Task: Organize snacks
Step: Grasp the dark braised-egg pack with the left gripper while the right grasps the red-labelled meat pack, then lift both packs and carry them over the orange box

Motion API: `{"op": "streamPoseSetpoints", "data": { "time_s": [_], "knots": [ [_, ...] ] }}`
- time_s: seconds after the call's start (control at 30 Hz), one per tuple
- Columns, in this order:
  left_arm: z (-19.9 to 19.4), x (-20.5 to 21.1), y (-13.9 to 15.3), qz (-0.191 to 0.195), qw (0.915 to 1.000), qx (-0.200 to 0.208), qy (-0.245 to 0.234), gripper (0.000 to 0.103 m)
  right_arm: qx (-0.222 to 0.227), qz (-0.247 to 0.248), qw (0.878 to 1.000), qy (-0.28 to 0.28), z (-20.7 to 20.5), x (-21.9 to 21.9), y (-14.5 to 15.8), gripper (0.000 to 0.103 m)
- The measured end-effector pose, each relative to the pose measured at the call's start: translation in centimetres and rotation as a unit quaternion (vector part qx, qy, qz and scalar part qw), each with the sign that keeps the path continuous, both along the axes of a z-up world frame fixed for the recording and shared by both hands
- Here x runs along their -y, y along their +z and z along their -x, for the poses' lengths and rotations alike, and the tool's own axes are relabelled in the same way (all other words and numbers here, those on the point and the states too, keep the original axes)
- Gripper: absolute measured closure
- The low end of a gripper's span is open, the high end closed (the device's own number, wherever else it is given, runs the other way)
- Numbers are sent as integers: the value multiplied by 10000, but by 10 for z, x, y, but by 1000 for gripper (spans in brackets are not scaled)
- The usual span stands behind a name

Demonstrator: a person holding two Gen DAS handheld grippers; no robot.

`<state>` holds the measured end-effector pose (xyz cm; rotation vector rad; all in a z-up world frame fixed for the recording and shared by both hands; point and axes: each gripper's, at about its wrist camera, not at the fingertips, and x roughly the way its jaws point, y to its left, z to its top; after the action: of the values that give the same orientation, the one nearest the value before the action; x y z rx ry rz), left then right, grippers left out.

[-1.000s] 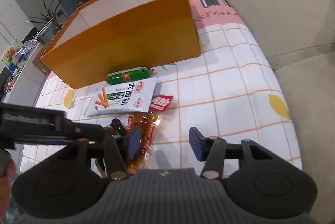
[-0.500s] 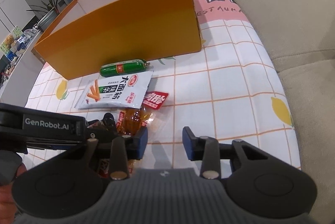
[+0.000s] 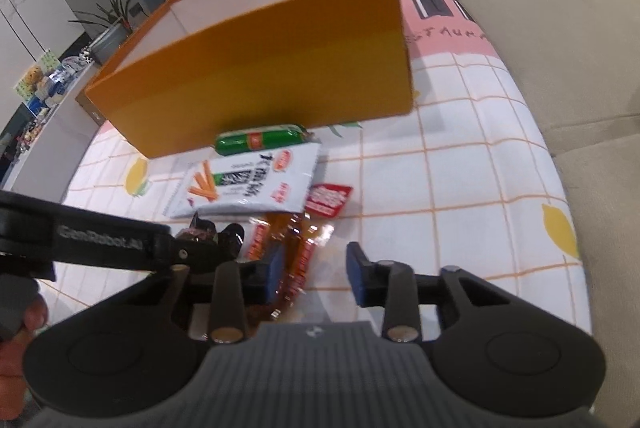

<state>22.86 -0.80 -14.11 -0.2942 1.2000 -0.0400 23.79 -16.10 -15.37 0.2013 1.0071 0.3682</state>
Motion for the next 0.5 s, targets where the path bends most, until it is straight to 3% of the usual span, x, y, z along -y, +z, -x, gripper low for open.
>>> {"op": "streamPoseSetpoints", "data": {
  "time_s": [0.03, 0.23, 0.5],
  "knots": [
    [0, -3, 5, -30, 10000, 86, 25, 50, -16, -40, 10000, -5, -1, -3, -1, 55],
    [-5, -14, 21, -134, 9993, 319, 161, 51, -31, 15, 10000, 81, -10, -21, -8, 55],
    [-3, -17, 21, -67, 9992, 293, 252, 51, 121, 235, 9996, 136, -10, -33, -13, 54]
  ]
}}
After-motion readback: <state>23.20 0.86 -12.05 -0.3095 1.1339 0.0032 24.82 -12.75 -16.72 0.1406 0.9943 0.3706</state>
